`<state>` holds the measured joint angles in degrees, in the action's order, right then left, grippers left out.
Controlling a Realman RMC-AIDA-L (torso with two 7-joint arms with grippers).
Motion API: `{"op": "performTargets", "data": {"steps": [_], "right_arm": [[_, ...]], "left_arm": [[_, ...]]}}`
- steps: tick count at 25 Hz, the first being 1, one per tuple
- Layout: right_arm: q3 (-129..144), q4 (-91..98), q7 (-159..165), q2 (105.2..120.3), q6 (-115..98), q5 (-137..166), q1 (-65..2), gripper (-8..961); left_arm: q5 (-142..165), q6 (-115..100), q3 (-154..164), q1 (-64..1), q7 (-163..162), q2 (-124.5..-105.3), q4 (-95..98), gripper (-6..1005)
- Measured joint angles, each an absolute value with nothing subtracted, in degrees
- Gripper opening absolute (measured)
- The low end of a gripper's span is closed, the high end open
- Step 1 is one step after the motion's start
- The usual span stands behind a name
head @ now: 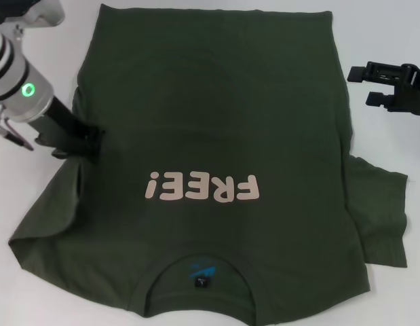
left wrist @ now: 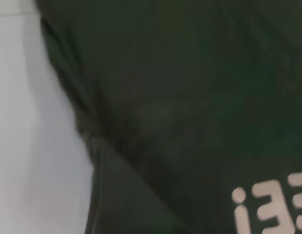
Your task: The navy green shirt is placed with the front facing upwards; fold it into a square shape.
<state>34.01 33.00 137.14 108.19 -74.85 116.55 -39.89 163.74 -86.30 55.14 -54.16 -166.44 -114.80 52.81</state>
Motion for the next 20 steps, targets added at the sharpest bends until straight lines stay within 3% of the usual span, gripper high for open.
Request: {"op": "performTargets", "data": {"steps": [9, 17, 20], "right_arm": [[34.02, 32.85, 137.26, 108.19, -74.79, 116.62, -39.90, 941], [34.02, 32.95, 136.89, 108.19, -74.79, 116.84, -39.65, 941], [34.07, 33.03, 136.87, 108.19, -74.82, 117.22, -39.64, 942]], "left_arm": [[163.35, -78.23, 51.88, -57.67, -166.45, -114.37, 45.33, 14], [159.34, -77.34, 50.40, -56.67, -158.37, -115.43, 46.19, 24], [152.43, -80.15, 46.71, -55.16, -150.40, -116.15, 48.31, 82]]}}
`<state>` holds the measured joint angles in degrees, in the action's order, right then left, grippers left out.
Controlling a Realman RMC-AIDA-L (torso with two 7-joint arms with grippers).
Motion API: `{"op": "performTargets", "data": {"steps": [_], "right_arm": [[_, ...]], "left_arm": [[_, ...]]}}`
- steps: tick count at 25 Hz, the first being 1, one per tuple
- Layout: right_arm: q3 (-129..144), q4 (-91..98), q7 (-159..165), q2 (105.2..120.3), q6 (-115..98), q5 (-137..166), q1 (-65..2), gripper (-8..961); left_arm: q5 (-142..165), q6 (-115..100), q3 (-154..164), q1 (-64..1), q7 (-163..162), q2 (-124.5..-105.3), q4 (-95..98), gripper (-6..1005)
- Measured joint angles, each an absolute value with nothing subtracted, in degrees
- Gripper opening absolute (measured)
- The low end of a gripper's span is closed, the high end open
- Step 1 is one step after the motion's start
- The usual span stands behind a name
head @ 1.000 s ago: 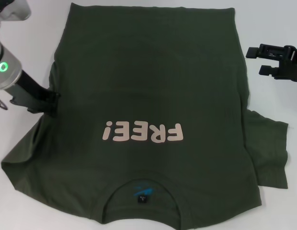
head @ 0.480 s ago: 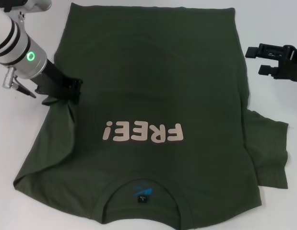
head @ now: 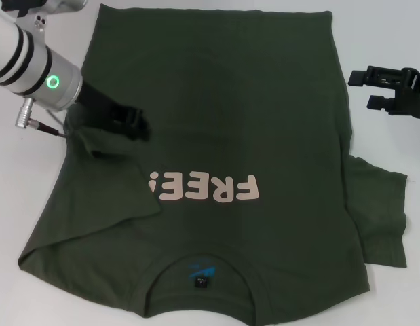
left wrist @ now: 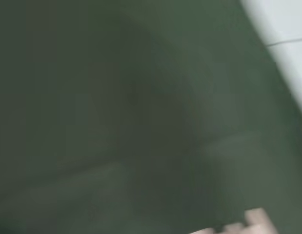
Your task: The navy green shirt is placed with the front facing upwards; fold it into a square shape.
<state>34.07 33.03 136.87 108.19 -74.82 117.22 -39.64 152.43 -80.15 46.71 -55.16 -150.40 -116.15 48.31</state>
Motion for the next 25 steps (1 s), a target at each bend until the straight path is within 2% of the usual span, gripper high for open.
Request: {"op": "performTargets", "data": {"steps": [7, 10, 16, 18, 20, 25], "right_arm": [[34.22, 33.44, 135.01, 108.20, -75.08, 119.59, -39.97, 942], [34.28, 34.08, 132.60, 108.19, -75.65, 119.65, -39.82, 942], [34.72, 35.02, 129.08, 108.11, -77.59, 119.71, -39.40, 942], [34.77, 35.36, 128.68, 108.11, -78.35, 119.97, -39.31, 942], [34.86, 35.62, 128.68, 108.06, -79.09, 120.57, -39.24, 942], [34.84, 36.84, 130.12, 107.32, -84.69, 124.87, -39.14, 942]], "left_arm": [[142.18, -85.63, 43.82, -48.42, -139.50, -116.20, 54.76, 217], [139.07, -88.99, 44.04, -43.44, -131.65, -117.70, 58.83, 449], [131.16, -93.64, 43.91, -32.58, -116.50, -122.57, 66.35, 676], [128.35, -94.32, 44.14, -29.77, -111.98, -123.73, 66.19, 676], [126.65, -93.78, 44.47, -28.24, -109.86, -124.11, 64.12, 676], [124.91, -93.17, 43.35, -27.24, -109.13, -123.94, 59.11, 676]]}}
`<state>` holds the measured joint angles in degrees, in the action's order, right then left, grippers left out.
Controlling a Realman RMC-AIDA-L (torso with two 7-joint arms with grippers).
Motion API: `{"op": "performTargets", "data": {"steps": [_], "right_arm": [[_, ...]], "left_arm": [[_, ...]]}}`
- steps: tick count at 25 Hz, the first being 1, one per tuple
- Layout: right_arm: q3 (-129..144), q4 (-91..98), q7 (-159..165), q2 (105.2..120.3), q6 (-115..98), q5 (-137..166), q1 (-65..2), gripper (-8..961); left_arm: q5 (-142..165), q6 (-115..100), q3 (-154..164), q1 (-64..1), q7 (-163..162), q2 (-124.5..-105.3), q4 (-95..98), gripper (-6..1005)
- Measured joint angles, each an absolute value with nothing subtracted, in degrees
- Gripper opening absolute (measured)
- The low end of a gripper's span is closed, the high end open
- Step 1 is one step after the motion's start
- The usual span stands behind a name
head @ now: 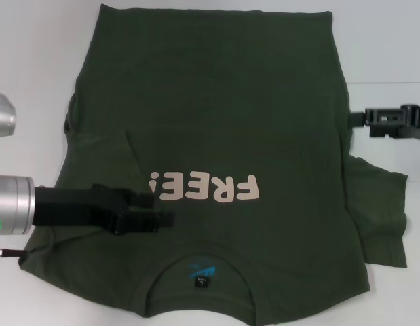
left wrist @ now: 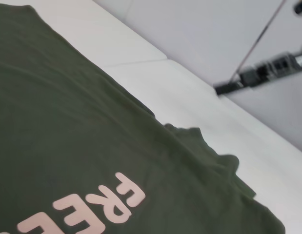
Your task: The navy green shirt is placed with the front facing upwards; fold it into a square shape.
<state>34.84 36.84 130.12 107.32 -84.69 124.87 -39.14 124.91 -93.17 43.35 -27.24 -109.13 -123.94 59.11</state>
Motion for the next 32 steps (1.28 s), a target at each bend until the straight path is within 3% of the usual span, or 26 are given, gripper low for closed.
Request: {"op": "performTargets", "data": {"steps": [15, 32], "right_arm": [[29.73, 46.77, 143.16, 105.20, -98.68, 138.31, -33.12, 941], [30.17, 38.17, 141.11, 106.79, -87.64, 139.05, -31.00, 942]], "left_arm": [[122.85, -91.96, 39.90, -27.46, -110.18, -123.88, 58.00, 675], [121.89, -90.32, 40.02, -27.68, -110.23, -124.01, 57.63, 676]]}}
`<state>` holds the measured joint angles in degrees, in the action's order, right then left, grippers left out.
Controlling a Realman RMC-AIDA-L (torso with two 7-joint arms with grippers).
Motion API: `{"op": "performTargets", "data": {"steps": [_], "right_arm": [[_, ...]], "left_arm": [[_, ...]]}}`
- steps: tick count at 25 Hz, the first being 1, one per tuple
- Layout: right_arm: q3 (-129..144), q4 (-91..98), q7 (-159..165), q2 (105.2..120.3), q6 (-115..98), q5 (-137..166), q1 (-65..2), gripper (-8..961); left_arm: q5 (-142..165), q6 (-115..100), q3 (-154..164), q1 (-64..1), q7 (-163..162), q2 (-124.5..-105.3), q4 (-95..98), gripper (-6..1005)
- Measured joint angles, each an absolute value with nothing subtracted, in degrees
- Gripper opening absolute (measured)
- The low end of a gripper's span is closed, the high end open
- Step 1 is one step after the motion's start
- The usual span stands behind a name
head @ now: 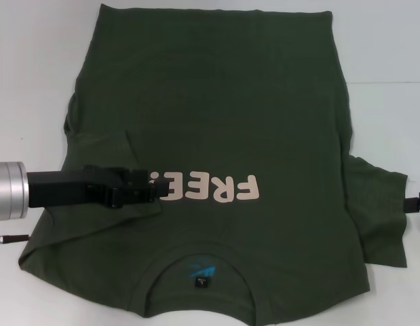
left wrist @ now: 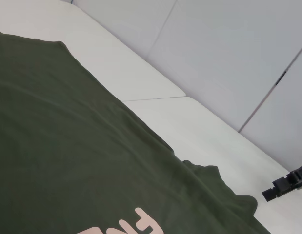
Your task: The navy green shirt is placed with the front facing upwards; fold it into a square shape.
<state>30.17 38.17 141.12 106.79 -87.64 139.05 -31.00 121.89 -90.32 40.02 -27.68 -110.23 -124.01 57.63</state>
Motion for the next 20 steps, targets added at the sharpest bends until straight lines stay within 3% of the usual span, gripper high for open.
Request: {"op": "performTargets", "data": {"steps": [10, 20], "right_arm": [[30.24, 35.40, 141.21, 108.34, -83.13, 139.00, -32.51, 941], [30.42, 31.96, 141.33, 108.56, -80.33, 139.05, -34.00, 941]], "left_arm": [[121.88, -88.33, 40.34, -27.69, -110.01, -123.92, 56.61, 676], [121.81, -87.65, 40.02, -27.78, -109.72, -123.92, 56.20, 676]]}}
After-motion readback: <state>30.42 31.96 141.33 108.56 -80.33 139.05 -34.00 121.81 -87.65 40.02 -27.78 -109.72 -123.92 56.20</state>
